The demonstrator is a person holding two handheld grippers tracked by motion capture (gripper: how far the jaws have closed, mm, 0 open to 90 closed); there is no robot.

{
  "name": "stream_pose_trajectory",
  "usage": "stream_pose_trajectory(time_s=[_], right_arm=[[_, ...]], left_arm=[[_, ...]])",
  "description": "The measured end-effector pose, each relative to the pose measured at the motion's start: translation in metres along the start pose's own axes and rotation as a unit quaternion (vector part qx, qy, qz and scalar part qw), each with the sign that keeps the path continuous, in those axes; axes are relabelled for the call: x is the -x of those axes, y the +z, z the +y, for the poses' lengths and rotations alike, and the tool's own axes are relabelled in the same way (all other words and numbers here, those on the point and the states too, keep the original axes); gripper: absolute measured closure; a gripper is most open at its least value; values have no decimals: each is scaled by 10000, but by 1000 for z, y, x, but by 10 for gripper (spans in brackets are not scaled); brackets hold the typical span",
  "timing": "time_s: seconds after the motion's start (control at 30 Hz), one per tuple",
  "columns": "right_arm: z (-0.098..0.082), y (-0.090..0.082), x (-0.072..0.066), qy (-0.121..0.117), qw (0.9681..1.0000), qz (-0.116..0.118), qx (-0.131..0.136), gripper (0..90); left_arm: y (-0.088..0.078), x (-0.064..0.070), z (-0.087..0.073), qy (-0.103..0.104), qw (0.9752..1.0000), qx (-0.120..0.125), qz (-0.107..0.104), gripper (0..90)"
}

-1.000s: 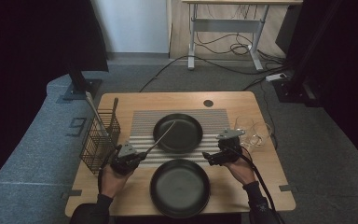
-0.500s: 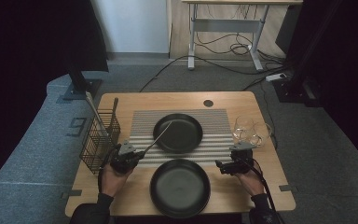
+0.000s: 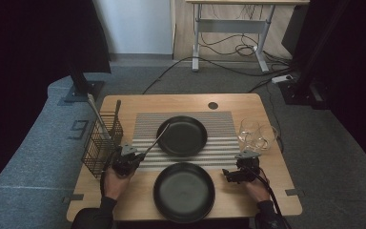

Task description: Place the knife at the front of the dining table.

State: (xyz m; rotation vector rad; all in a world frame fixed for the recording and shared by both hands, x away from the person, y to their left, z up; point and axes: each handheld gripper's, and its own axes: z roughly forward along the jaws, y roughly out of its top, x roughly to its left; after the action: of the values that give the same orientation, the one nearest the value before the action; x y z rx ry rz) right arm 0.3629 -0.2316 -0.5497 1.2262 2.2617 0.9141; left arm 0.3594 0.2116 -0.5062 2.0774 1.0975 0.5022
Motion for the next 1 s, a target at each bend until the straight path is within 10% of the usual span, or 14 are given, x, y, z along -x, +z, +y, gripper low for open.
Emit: stream_pose_trajectory(time_s=[1.0], right_arm=[[-5,5,1,80,9999,140,62,2]], left_arm=[[32,-11,5,-589,9951,-202,762,896]])
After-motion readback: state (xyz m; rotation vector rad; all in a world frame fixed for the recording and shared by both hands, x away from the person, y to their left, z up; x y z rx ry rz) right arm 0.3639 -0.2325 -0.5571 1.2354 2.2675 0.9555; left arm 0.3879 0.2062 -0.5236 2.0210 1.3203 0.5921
